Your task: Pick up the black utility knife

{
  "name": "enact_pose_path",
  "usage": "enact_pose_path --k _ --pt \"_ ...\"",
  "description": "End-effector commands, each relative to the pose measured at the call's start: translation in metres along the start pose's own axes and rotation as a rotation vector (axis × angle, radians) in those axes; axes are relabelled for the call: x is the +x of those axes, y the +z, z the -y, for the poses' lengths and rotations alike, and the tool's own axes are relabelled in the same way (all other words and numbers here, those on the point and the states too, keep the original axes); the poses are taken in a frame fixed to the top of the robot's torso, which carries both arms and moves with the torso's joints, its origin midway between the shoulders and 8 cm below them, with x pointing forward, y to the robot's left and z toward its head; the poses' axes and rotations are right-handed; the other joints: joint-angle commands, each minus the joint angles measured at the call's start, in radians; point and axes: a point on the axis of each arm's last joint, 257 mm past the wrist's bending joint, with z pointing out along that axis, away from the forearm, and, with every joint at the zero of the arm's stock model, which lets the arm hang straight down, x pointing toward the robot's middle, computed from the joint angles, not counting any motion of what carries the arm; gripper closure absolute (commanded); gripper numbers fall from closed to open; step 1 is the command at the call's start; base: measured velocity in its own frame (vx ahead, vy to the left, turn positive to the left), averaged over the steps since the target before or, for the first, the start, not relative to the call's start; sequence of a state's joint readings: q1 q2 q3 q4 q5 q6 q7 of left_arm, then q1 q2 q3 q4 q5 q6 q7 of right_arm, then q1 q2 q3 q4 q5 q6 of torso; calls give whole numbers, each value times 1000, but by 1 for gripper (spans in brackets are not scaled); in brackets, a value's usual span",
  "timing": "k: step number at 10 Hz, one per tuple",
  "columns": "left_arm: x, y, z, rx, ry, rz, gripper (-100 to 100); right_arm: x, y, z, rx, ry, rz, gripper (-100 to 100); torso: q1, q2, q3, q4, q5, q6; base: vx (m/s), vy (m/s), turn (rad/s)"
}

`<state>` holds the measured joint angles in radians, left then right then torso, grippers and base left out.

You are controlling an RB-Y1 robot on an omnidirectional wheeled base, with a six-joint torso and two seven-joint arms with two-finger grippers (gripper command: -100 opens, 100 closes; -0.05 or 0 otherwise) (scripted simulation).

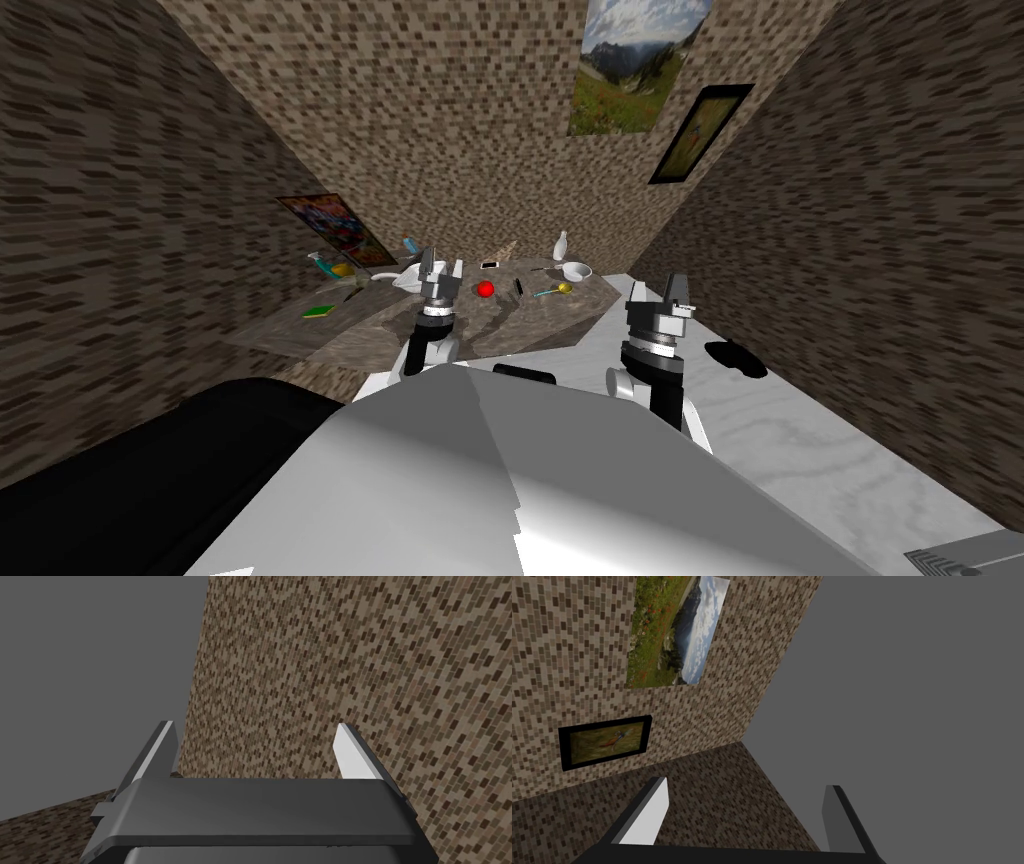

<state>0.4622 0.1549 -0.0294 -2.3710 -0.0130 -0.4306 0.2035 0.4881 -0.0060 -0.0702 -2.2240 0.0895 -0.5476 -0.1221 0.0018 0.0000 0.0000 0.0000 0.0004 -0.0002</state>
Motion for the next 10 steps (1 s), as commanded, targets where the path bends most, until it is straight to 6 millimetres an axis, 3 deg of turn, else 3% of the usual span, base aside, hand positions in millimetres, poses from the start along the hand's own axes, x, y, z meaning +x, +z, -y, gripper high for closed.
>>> enact_pose_path --k 1,10 --pt "4 -2 -6 -17 -34 -33 -100 0 0 0 0 0 0 0 0 0 0 0 0 0 -4 19 -125" --pt "17 -17 -33 -124 -160 -165 -100 0 0 0 0 0 0 0 0 0 0 0 0 0 -2 21 -129"
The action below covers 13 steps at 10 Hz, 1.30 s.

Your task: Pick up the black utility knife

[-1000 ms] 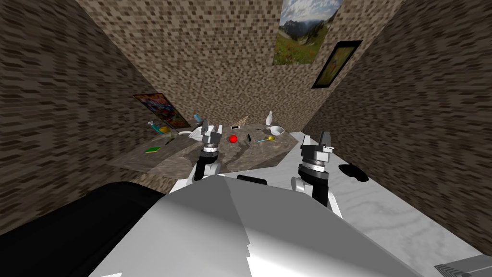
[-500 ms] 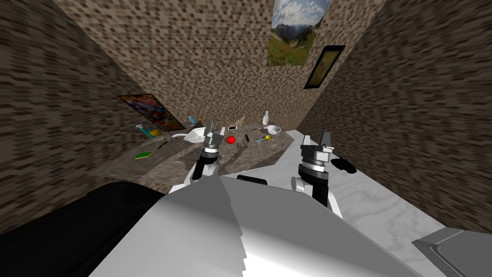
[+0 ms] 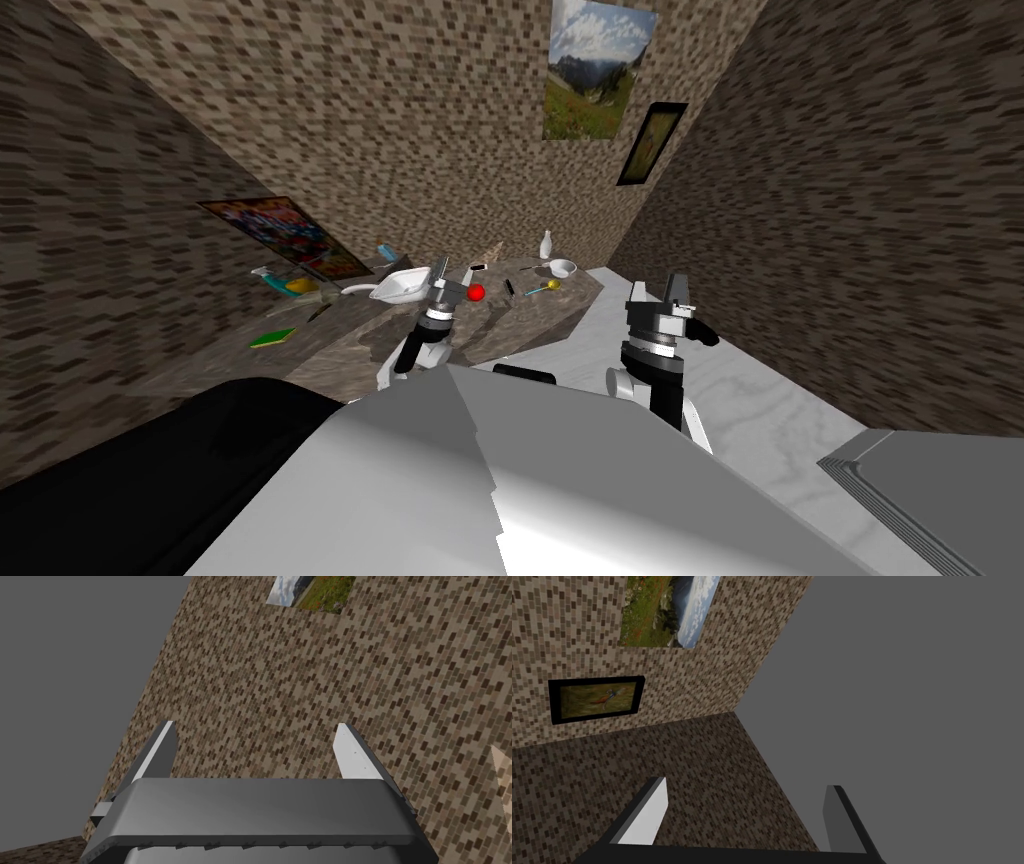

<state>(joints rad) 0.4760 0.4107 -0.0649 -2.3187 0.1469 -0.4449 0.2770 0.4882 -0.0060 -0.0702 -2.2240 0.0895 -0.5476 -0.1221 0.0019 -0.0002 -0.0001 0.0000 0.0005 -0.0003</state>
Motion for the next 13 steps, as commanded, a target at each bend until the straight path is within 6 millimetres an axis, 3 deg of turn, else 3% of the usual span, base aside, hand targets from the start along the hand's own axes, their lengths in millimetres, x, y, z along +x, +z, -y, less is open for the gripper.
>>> enact_pose_path --k 1,8,13 --pt "-1 -4 -10 -34 -46 -18 -100 0 0 0 0 0 0 0 0 0 0 0 0 0 -1 21 -187" --pt "-1 -21 -43 -183 -137 -101 -100 0 0 0 0 0 0 0 0 -1 0 0 0 0 2 21 -161" --pt "-13 -46 -77 -340 -235 -109 -100 0 0 0 0 0 0 0 0 -1 -1 0 0 0 6 20 -197"
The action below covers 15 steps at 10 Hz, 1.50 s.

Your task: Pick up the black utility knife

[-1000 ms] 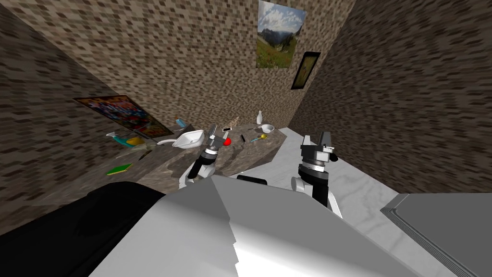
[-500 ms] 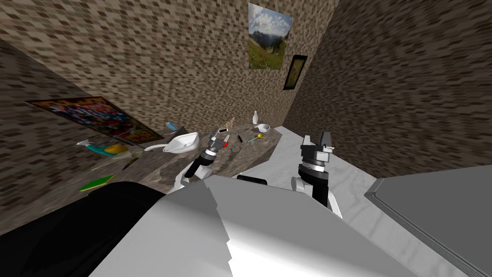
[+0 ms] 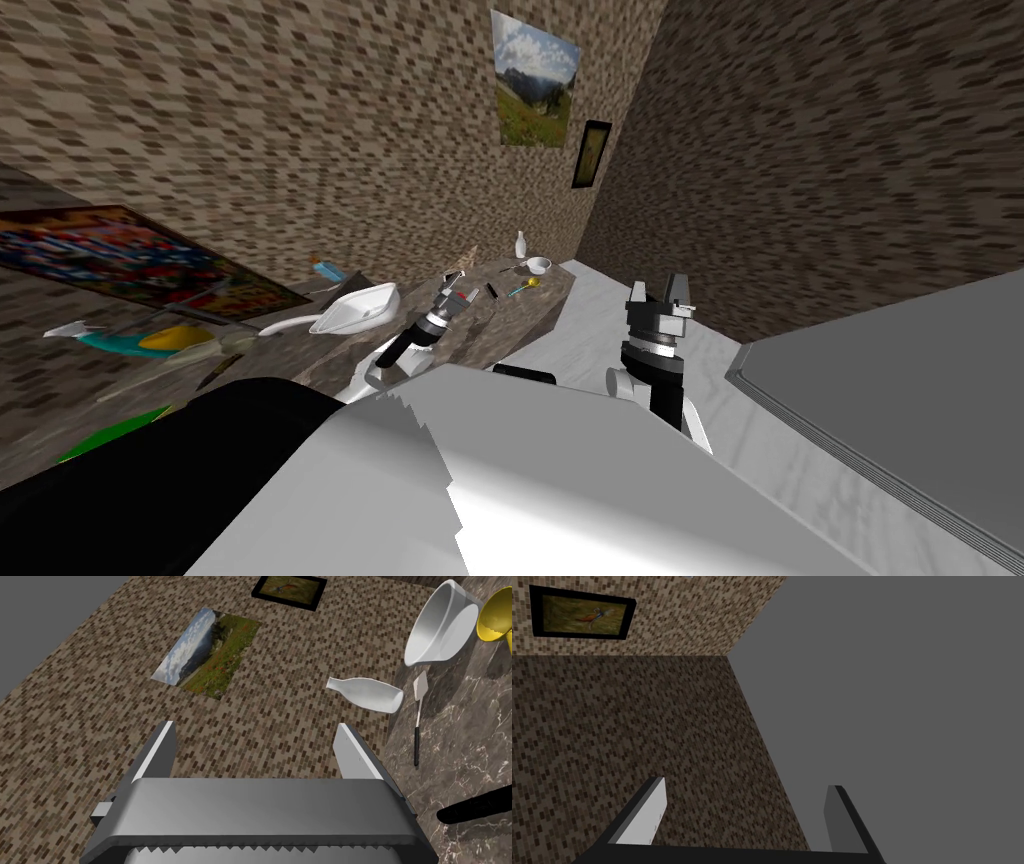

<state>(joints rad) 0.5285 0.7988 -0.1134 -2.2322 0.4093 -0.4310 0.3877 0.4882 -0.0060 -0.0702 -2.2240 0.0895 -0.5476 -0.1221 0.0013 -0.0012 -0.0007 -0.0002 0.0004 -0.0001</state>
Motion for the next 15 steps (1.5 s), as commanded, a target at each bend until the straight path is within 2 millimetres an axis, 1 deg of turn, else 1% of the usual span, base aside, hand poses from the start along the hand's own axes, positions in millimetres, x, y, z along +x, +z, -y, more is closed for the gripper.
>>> enact_pose_path --k 1,2,4,5,6,7,8,9,11,12,13,14,15 --pt "-5 -4 -10 -42 -6 -11 -100 0 0 0 0 0 0 0 0 0 0 0 0 0 7 19 -140" --pt "-13 -11 -22 -86 -48 8 -100 0 0 0 0 0 0 0 0 0 0 0 0 -1 11 18 -251" --pt "-11 -12 -24 -112 -27 -16 -100 0 0 0 0 0 0 0 0 0 0 0 0 -1 7 16 -48" --pt "-20 -20 -36 -163 -63 2 -100 0 0 0 0 0 0 0 0 0 0 0 0 -1 11 7 -236" --pt "-19 -20 -37 -180 -50 -13 -100 0 0 0 0 0 0 0 -1 0 0 0 0 0 8 15 -168" --pt "-29 -30 -50 -226 -88 13 -100 0 0 0 0 0 0 0 0 0 0 0 0 -1 12 16 -262" --pt "-28 -30 -51 -246 -72 -3 -100 0 0 0 0 0 0 0 0 -1 0 0 0 0 12 21 -120" --pt "-38 -41 -63 -296 -107 26 -100 0 0 0 0 0 0 0 0 -1 0 0 0 -1 21 20 -214" --pt "-37 -42 -64 -321 -87 5 -100 0 0 0 0 0 0 0 0 -1 -1 0 0 -1 10 14 -70" --pt "-47 -54 -76 -377 -114 32 -100 0 0 0 0 0 0 0 -1 -1 0 0 0 -1 14 7 -249" --pt "-47 -54 -76 -393 -101 19 -100 0 0 0 0 0 0 0 -1 -1 -1 0 0 0 14 15 -134" --pt "-57 -67 -88 -444 -132 54 -100 0 0 0 0 0 0 0 -1 -1 -1 0 0 -1 22 15 -201" --pt "-57 -68 -88 -459 -119 42 -100 0 0 0 0 0 0 0 0 -1 -1 0 0 0 23 19 -156"
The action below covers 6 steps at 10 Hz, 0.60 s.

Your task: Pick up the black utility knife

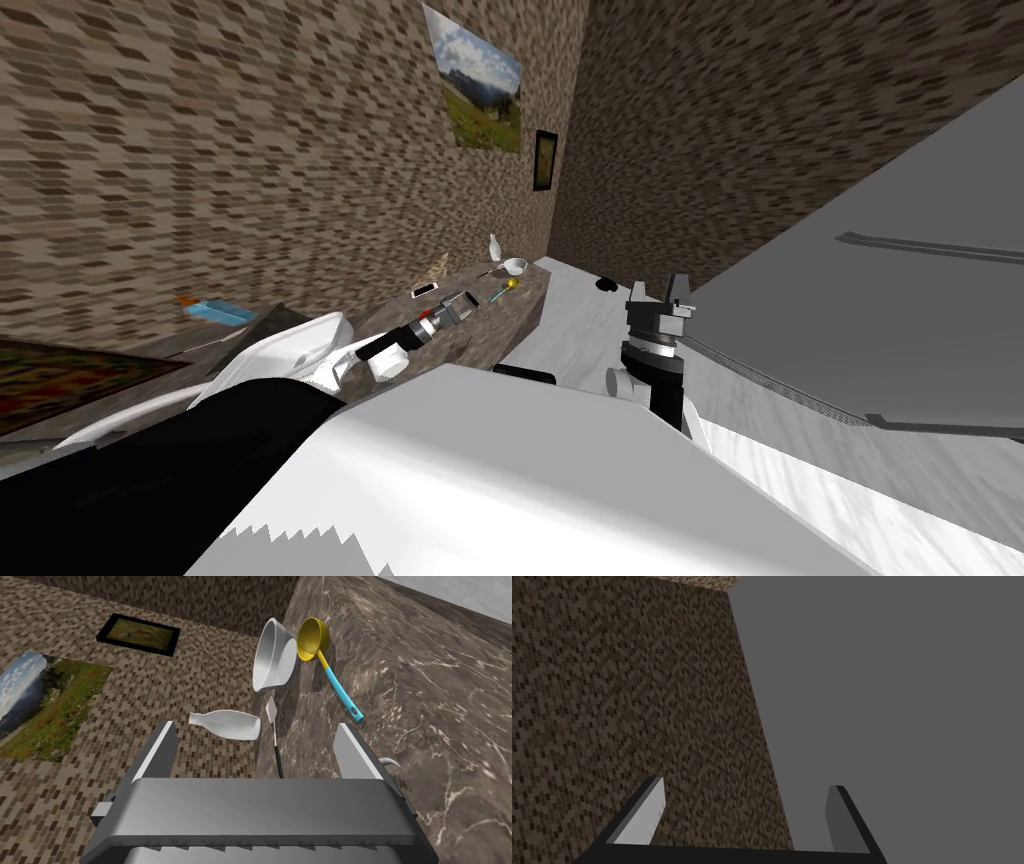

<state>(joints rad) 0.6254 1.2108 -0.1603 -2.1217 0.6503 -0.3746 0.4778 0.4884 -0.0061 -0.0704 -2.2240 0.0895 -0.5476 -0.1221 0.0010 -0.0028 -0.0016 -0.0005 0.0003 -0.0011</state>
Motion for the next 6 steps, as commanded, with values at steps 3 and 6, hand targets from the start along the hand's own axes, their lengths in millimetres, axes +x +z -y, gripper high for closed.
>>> enact_pose_path --k 3,6 --pt "-16 -10 -17 -93 -2 18 -100 0 0 0 0 0 0 0 0 0 0 0 0 1 14 13 -130" --pt "-41 -30 -45 -220 -35 75 -100 0 0 0 0 0 0 0 0 0 0 0 0 0 23 17 -196"
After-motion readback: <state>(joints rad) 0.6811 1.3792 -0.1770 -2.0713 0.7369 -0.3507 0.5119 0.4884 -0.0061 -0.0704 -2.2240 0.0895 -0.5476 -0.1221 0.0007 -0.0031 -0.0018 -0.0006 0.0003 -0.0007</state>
